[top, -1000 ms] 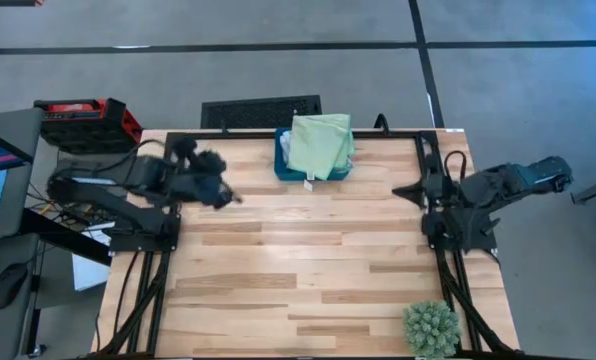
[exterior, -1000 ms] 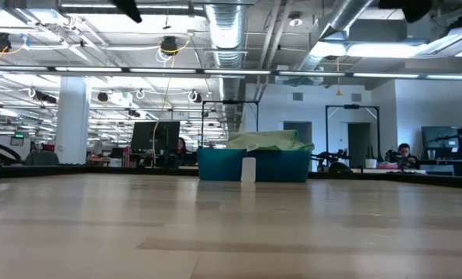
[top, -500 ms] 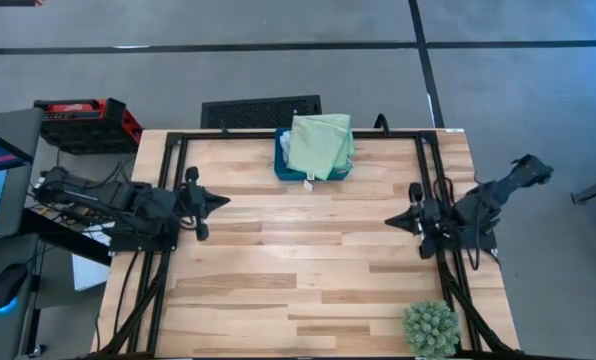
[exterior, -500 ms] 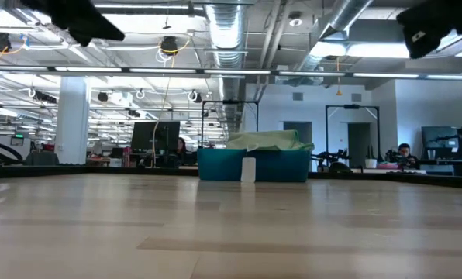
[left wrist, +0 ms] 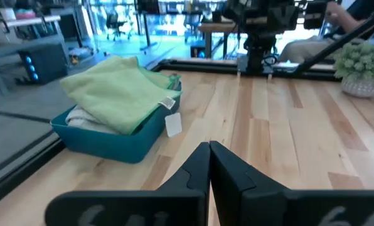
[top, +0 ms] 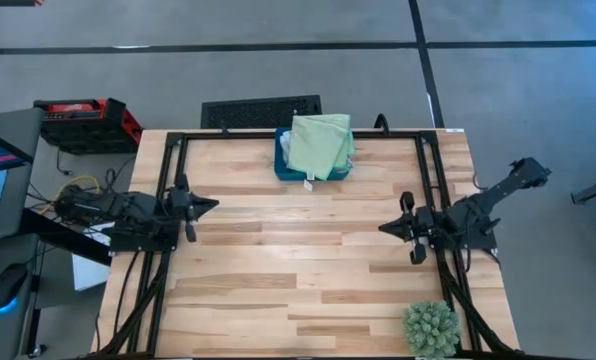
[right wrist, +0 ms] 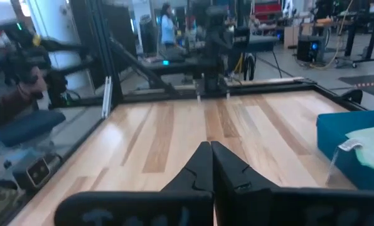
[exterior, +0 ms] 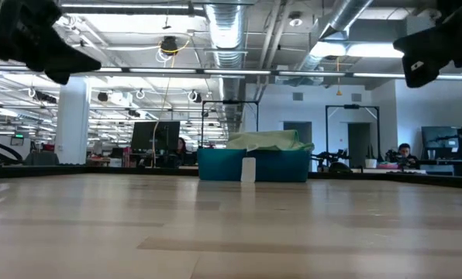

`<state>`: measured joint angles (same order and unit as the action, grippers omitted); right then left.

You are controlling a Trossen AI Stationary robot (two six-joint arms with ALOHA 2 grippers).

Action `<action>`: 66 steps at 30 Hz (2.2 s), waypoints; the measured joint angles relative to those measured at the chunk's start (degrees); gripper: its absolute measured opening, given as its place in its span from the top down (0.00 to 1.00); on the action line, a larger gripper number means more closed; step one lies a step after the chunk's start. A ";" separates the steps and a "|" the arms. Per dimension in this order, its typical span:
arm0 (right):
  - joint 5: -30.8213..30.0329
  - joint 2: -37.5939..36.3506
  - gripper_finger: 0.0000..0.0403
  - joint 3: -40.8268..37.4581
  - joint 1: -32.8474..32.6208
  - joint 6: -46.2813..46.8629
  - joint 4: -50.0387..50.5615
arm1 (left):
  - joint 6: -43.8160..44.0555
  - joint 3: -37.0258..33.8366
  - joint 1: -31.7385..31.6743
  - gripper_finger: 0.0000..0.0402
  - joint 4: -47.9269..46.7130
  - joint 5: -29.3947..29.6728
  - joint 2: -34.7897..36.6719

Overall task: Fold microfiber towels
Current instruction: Return to Home Position

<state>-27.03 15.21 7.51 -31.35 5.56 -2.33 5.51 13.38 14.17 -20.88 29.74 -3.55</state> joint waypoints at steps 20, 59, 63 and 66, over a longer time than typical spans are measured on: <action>-0.04 0.12 0.96 -7.13 0.00 -3.02 -12.78 | -6.73 -8.08 -0.02 1.00 7.93 -5.21 3.44; -0.02 0.12 0.93 -7.18 0.00 -3.02 -11.41 | -6.38 -8.23 -0.02 1.00 7.56 -4.26 3.22; -0.02 0.12 0.92 -7.20 0.00 -3.02 -11.39 | -6.38 -8.23 -0.02 1.00 7.56 -4.26 3.22; -0.02 0.12 0.92 -7.20 0.00 -3.02 -11.39 | -6.38 -8.23 -0.02 1.00 7.54 -4.26 3.22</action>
<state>-27.05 15.33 0.32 -31.35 2.55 -13.72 -0.86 5.15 14.15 -13.34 25.47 -0.34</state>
